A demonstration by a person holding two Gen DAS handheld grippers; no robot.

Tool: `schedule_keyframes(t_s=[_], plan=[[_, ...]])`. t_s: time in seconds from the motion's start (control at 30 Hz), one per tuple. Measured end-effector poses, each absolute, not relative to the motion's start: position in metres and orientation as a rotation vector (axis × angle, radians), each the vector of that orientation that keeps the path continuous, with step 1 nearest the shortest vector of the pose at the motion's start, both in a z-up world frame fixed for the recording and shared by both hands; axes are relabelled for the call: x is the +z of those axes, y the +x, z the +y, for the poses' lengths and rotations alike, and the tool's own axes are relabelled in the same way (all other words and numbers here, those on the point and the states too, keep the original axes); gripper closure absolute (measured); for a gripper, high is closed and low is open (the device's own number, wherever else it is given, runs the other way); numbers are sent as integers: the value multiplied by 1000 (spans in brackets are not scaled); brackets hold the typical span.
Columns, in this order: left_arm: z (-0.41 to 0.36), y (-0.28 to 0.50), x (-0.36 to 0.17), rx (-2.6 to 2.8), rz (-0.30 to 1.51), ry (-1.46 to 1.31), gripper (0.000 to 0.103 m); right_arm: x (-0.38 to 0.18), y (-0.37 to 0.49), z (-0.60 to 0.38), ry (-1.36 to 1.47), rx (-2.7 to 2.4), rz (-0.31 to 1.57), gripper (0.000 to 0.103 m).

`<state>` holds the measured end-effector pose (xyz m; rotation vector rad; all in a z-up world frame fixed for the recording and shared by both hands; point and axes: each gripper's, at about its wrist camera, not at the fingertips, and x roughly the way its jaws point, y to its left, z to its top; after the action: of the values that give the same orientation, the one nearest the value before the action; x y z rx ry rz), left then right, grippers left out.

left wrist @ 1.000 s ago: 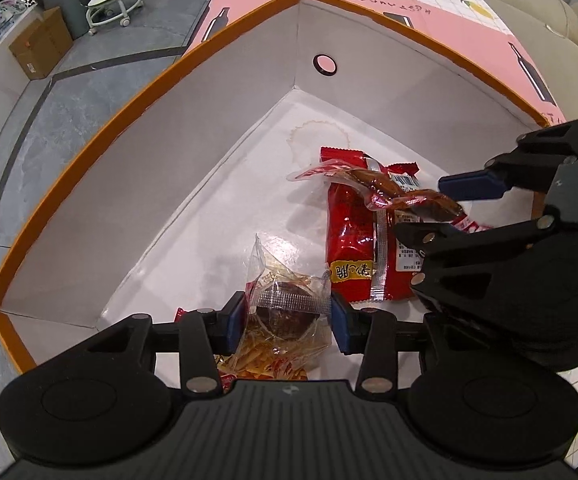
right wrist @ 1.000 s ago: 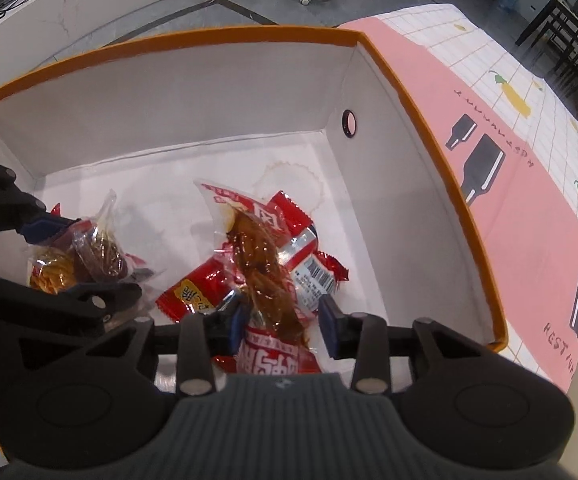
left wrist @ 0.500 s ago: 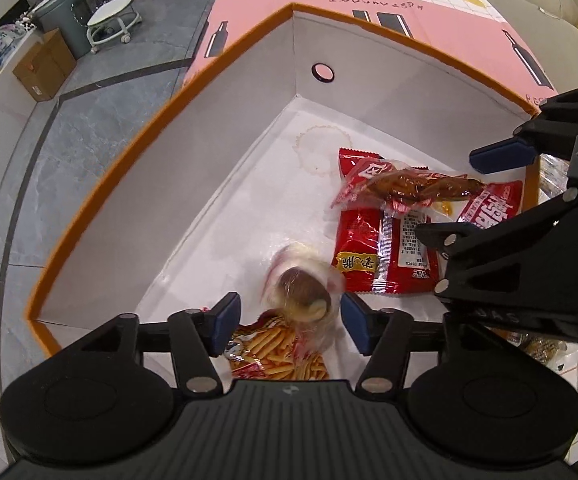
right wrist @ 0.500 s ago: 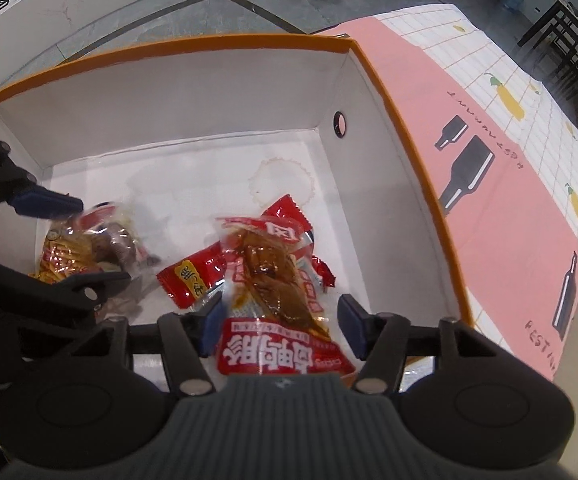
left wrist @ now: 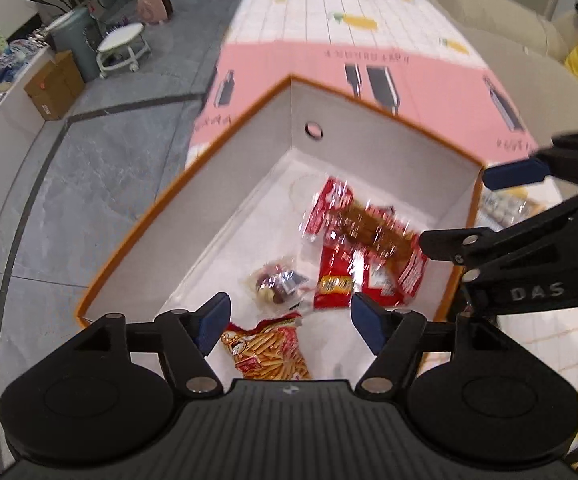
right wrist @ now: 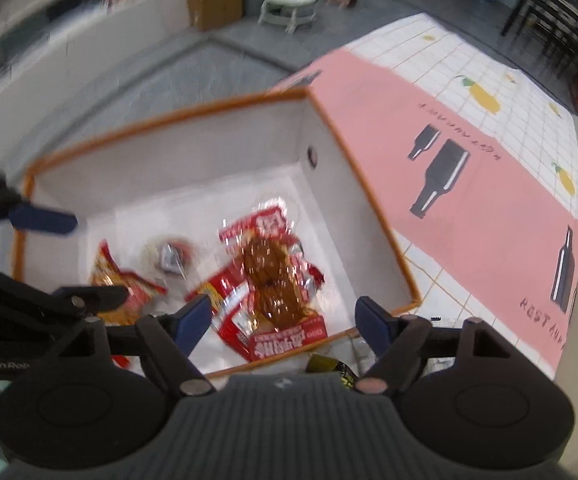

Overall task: Organize snacks
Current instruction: 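Move both open tools back from the box toward the remaining snacks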

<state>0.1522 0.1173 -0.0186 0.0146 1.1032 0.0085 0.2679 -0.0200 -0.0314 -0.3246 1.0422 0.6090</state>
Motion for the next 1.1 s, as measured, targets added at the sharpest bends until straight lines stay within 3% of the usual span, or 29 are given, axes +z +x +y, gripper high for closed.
schedule_keyframes(t_s=[0.43, 0.7, 0.8, 1.03, 1.1], plan=[[75, 96, 27, 48, 736, -6, 22, 8, 188, -109, -23, 449, 689, 20], [32, 67, 25, -65, 652, -33, 25, 2, 132, -157, 6, 313, 597, 8], [17, 60, 17, -105, 682, -47, 30, -1, 112, -171, -7, 268, 567, 7], [-10, 48, -13, -205, 739, -53, 55, -20, 87, -201, 39, 179, 570, 7], [-15, 47, -20, -213, 743, -63, 57, -27, 80, -206, 47, 159, 559, 7]])
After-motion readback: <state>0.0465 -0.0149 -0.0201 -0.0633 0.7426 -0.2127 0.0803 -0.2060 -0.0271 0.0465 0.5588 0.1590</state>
